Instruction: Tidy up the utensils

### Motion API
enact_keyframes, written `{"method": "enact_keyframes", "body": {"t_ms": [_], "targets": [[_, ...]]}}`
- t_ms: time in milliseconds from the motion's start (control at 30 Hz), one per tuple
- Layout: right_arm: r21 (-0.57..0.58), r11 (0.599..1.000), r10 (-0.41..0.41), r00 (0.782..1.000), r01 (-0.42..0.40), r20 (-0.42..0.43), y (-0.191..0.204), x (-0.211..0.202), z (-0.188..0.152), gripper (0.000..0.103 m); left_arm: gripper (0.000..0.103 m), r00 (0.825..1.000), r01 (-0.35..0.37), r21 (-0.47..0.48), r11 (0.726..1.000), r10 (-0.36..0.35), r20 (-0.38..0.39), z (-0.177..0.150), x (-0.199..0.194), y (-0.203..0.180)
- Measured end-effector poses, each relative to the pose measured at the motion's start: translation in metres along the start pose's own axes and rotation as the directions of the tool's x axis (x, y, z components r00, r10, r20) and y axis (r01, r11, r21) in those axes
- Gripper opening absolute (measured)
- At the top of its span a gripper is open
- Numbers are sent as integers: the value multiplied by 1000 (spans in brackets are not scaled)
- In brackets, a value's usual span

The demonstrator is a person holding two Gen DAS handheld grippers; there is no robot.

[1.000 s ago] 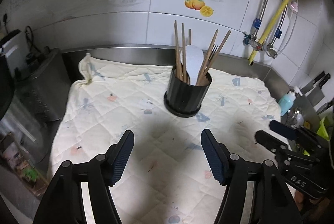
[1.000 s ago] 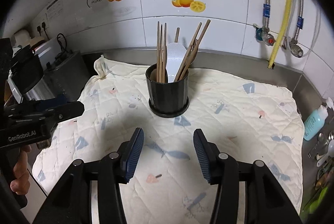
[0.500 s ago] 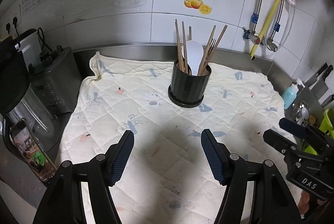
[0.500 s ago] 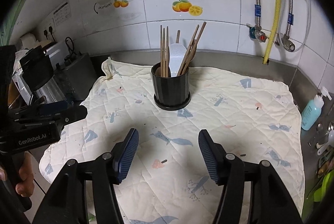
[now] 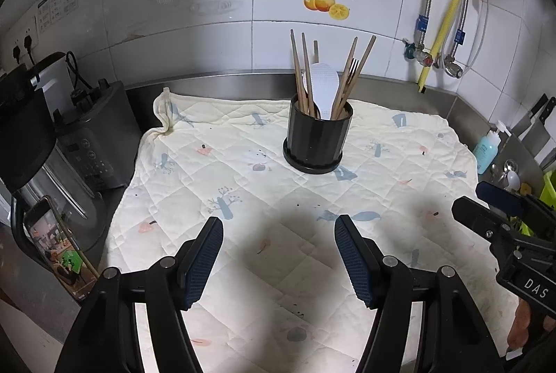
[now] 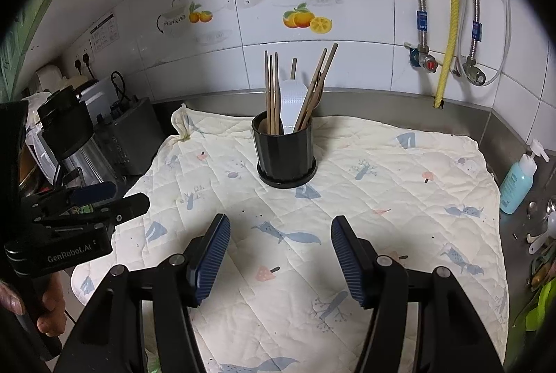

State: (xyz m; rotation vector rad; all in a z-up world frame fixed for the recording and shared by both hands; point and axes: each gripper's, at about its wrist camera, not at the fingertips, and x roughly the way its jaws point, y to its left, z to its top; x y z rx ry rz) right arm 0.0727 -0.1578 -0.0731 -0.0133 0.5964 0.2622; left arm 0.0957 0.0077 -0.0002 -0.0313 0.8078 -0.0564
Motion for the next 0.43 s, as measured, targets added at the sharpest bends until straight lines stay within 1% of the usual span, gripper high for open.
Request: {"method": "enact_keyframes", "body": {"t_ms": [433], "targets": [[-8,1000,4,1000,-4,-11,3,3,-2,67,71,1000,-16,17,1000,15,22,-1,-5,3]]}}
